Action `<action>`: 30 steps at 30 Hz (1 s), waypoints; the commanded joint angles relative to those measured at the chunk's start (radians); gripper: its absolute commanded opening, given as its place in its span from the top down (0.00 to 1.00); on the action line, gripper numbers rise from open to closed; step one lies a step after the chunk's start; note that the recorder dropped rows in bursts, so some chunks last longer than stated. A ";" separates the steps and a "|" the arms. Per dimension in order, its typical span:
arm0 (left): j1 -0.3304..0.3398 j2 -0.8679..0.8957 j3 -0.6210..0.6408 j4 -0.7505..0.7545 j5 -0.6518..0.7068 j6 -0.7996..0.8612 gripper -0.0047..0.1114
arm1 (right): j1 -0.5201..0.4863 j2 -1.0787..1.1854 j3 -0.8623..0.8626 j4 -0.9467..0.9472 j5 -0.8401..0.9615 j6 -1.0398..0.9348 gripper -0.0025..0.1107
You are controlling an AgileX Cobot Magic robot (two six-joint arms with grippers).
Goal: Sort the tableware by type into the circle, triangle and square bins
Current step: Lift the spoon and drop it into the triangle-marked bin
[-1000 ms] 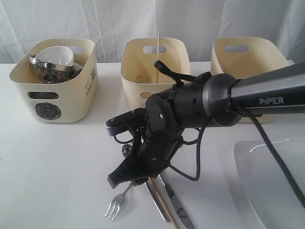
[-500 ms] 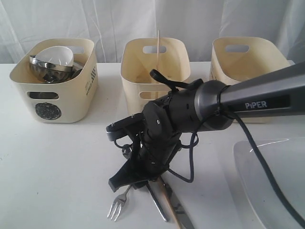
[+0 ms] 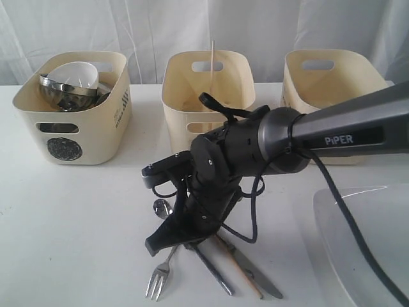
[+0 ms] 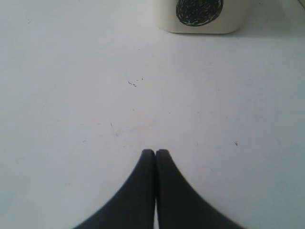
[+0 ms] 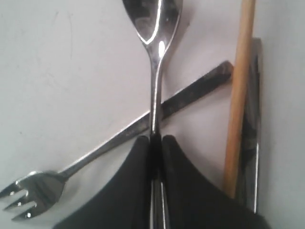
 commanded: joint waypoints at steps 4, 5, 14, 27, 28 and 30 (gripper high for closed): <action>0.002 -0.004 0.007 -0.006 0.009 0.004 0.96 | 0.002 -0.214 -0.110 0.045 0.161 -0.010 0.98; 0.002 -0.004 0.007 -0.006 0.009 0.004 0.96 | 0.002 -0.230 -0.110 0.040 0.158 -0.010 0.98; 0.002 -0.004 0.007 -0.006 0.009 0.004 0.96 | -0.062 -0.331 -0.110 0.040 -0.207 0.023 0.98; 0.002 -0.004 0.007 -0.006 0.009 0.004 0.96 | -0.232 -0.316 -0.106 0.040 -0.675 0.049 0.98; 0.002 -0.004 0.007 -0.006 0.009 0.004 0.96 | -0.240 -0.311 -0.106 0.040 -0.696 0.037 0.98; 0.002 -0.004 0.007 -0.006 0.009 0.004 0.96 | -0.256 -0.293 -0.106 0.043 -0.767 0.035 0.98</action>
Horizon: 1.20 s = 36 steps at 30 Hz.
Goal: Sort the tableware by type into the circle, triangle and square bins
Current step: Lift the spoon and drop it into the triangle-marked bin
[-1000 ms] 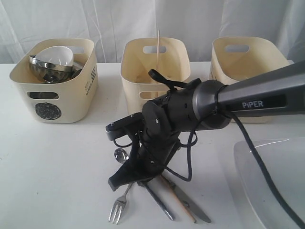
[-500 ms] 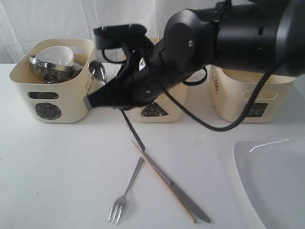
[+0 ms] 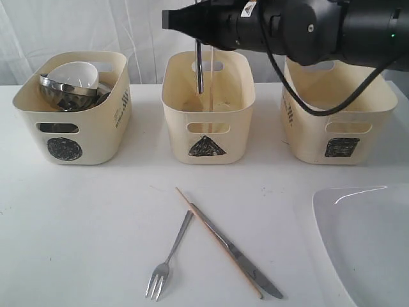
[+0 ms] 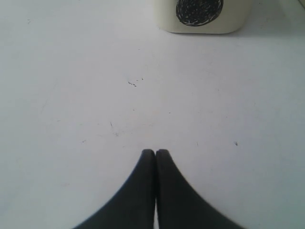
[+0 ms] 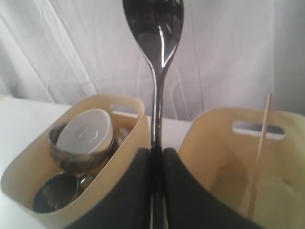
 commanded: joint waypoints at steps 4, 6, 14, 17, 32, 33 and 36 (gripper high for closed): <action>0.002 -0.004 0.007 -0.006 0.009 0.004 0.96 | -0.053 0.084 0.003 0.001 -0.257 -0.022 0.98; 0.002 -0.004 0.007 -0.006 0.009 0.004 0.96 | -0.065 0.126 0.003 0.001 -0.298 -0.022 0.98; 0.002 -0.004 0.007 -0.006 0.009 0.004 0.96 | -0.074 0.288 -0.001 0.001 -0.631 -0.026 0.98; 0.002 -0.004 0.007 -0.006 0.009 0.004 0.96 | -0.074 0.333 -0.003 0.001 -0.617 -0.026 0.98; 0.002 -0.004 0.007 -0.006 0.009 0.004 0.96 | -0.074 0.387 -0.003 0.005 -0.480 -0.026 0.81; 0.002 -0.004 0.007 -0.006 0.009 0.004 0.96 | -0.074 0.387 -0.003 0.005 -0.480 -0.026 0.79; 0.002 -0.004 0.007 -0.006 0.009 0.004 0.96 | -0.074 0.387 -0.003 0.005 -0.472 -0.026 0.76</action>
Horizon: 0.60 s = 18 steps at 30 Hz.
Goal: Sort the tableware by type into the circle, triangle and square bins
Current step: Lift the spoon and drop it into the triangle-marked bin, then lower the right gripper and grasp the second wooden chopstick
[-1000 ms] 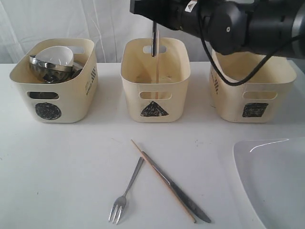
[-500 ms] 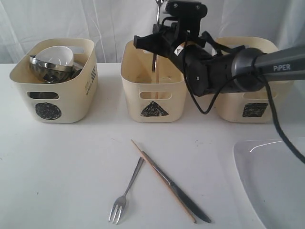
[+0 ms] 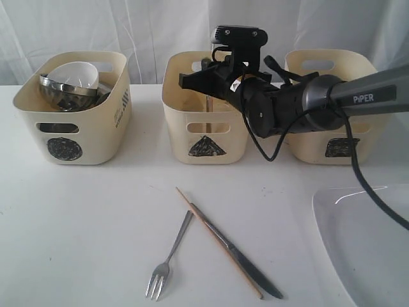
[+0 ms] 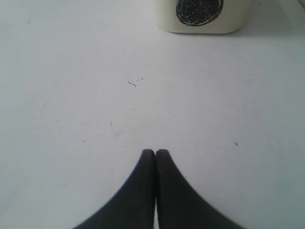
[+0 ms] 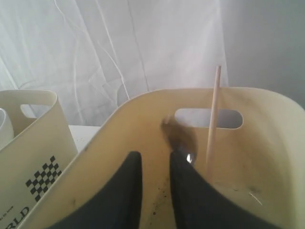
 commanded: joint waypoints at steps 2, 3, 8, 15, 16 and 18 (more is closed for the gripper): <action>0.002 -0.004 0.007 -0.006 0.009 0.004 0.96 | -0.011 -0.013 -0.003 0.001 0.012 -0.012 0.76; 0.002 -0.004 0.007 -0.006 0.009 0.004 0.96 | -0.011 -0.023 -0.003 0.001 0.021 -0.012 0.76; 0.002 -0.004 0.007 -0.006 0.009 0.004 0.96 | -0.011 -0.108 -0.003 0.001 0.131 -0.005 0.76; 0.002 -0.004 0.007 -0.006 0.009 0.004 0.96 | -0.011 -0.277 -0.003 -0.001 0.580 -0.019 0.92; 0.002 -0.004 0.007 -0.006 0.009 0.004 0.96 | -0.011 -0.301 -0.003 -0.001 0.666 -0.034 0.95; 0.002 -0.004 0.007 -0.006 0.009 0.004 0.96 | -0.011 -0.347 -0.003 -0.001 0.835 -0.098 0.98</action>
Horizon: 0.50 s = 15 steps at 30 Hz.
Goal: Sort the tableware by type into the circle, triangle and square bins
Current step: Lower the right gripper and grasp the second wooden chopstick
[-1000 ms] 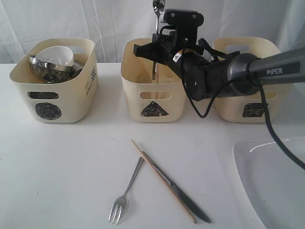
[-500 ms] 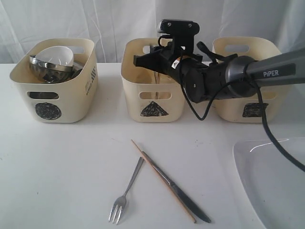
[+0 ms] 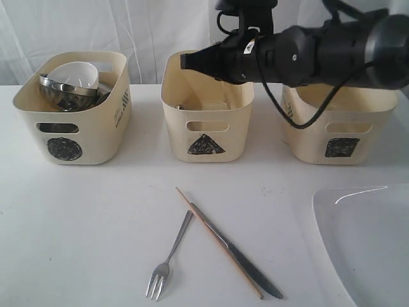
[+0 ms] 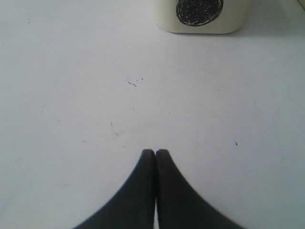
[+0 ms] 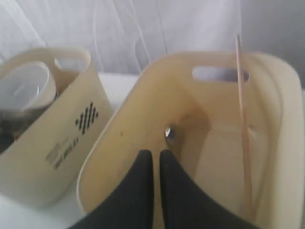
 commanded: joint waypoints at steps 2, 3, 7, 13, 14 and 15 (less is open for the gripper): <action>0.002 -0.004 0.007 -0.006 0.009 0.004 0.96 | -0.005 -0.116 -0.003 -0.001 0.462 -0.145 0.98; 0.002 -0.004 0.007 -0.006 0.009 0.004 0.96 | 0.002 -0.132 -0.003 -0.001 0.552 -0.177 0.98; 0.002 -0.004 0.007 -0.006 0.009 0.004 0.96 | 0.044 -0.160 0.003 -0.001 0.890 -0.225 0.98; 0.002 -0.004 0.007 -0.006 0.009 0.004 0.96 | 0.100 -0.154 0.092 0.005 1.046 -0.225 0.98; 0.002 -0.004 0.007 -0.006 0.009 0.004 0.96 | 0.108 -0.154 0.108 0.007 1.033 -0.225 0.98; 0.002 -0.004 0.007 -0.006 0.009 0.004 0.96 | 0.114 -0.150 0.127 0.007 1.014 -0.236 0.98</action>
